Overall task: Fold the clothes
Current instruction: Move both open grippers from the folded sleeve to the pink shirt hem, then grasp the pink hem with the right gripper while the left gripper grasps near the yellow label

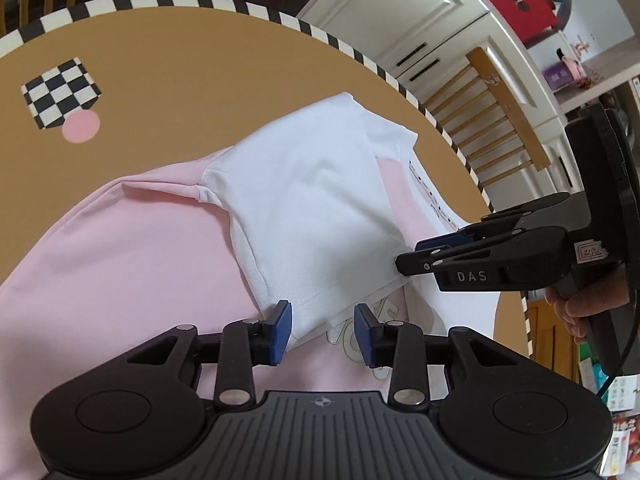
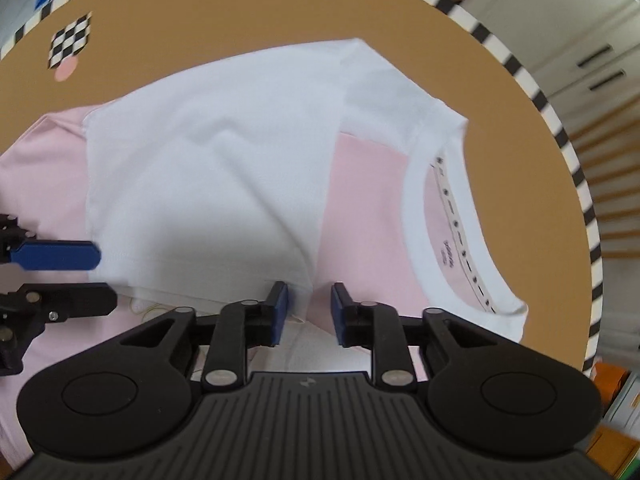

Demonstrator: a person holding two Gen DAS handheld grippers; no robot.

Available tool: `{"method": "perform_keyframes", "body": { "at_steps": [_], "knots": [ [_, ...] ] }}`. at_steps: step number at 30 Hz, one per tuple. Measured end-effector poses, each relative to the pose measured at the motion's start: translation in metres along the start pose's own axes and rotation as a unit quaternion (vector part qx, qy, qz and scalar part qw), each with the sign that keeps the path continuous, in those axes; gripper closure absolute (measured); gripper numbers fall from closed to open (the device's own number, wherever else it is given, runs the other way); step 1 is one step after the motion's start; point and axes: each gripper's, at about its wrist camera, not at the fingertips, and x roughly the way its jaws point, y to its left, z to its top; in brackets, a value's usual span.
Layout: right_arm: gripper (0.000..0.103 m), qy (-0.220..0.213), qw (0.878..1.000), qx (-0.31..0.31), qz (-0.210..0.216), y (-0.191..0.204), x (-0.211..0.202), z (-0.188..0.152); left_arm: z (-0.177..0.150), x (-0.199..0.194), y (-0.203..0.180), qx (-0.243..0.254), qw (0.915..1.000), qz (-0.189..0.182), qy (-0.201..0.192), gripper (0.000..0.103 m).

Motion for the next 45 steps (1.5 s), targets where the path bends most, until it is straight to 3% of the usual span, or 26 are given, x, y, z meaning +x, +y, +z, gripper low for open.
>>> {"method": "perform_keyframes", "body": {
  "at_steps": [2, 4, 8, 9, 11, 14, 17, 20, 22, 24, 30, 32, 35, 38, 40, 42, 45],
  "knots": [
    [0.073, -0.009, 1.000, 0.017, 0.000, 0.001, -0.001, -0.005, 0.000, -0.002, 0.001, -0.010, 0.9999, 0.004, 0.000, 0.063],
    [0.072, -0.020, 0.999, 0.033, -0.002, 0.002, -0.003, -0.011, -0.002, 0.001, -0.005, 0.012, 0.9997, 0.018, 0.005, 0.064],
    [0.071, -0.061, 0.995, 0.071, -0.035, 0.019, -0.018, -0.028, -0.003, 0.001, -0.012, 0.023, 0.9985, 0.037, 0.031, 0.059],
    [0.069, -0.078, 0.993, 0.083, -0.033, 0.025, -0.027, -0.037, -0.003, 0.000, -0.012, 0.018, 0.9983, 0.039, 0.039, 0.058],
    [0.054, -0.112, 0.986, 0.118, -0.023, 0.039, -0.046, -0.059, -0.008, -0.009, -0.016, 0.037, 0.9973, 0.049, 0.040, 0.056],
    [0.055, -0.162, 0.971, 0.176, -0.002, 0.064, -0.078, -0.102, -0.016, -0.027, -0.025, 0.074, 0.9953, 0.047, 0.040, 0.052],
    [0.036, -0.200, 0.947, 0.251, -0.029, 0.087, -0.105, -0.154, -0.027, -0.046, -0.030, 0.106, 0.9925, 0.047, 0.038, 0.048],
    [0.031, -0.241, 0.919, 0.309, -0.042, 0.117, -0.120, -0.204, -0.044, -0.074, -0.034, 0.134, 0.9891, 0.058, 0.019, 0.046],
    [0.024, -0.269, 0.901, 0.338, -0.040, 0.140, -0.125, -0.235, -0.058, -0.091, -0.034, 0.146, 0.9870, 0.066, 0.010, 0.035],
    [0.019, -0.285, 0.887, 0.362, -0.028, 0.163, -0.125, -0.264, -0.075, -0.107, -0.033, 0.157, 0.9853, 0.067, 0.004, 0.035],
    [0.015, -0.290, 0.840, 0.459, 0.003, 0.205, -0.111, -0.333, -0.130, -0.138, -0.020, 0.187, 0.9798, 0.070, 0.010, 0.034],
    [0.006, -0.279, 0.827, 0.487, 0.007, 0.213, -0.108, -0.354, -0.146, -0.144, -0.009, 0.205, 0.9766, 0.061, 0.020, 0.026],
    [0.006, -0.279, 0.805, 0.523, 0.020, 0.224, -0.103, -0.393, -0.162, -0.158, 0.015, 0.213, 0.9747, 0.063, 0.019, 0.024],
    [0.007, -0.299, 0.771, 0.562, 0.032, 0.233, -0.103, -0.429, -0.163, -0.169, 0.046, 0.188, 0.9798, 0.064, 0.023, 0.024],
    [0.008, -0.313, 0.754, 0.575, 0.050, 0.238, -0.101, -0.445, -0.159, -0.174, 0.064, 0.177, 0.9825, 0.051, 0.031, 0.024],
    [0.012, -0.315, 0.742, 0.588, 0.063, 0.240, -0.098, -0.456, -0.156, -0.179, 0.080, 0.172, 0.9835, 0.040, 0.037, 0.024],
    [0.026, -0.290, 0.726, 0.617, 0.092, 0.239, -0.085, -0.465, -0.152, -0.187, 0.098, 0.177, 0.9827, 0.037, 0.040, 0.023]
  ]
}}
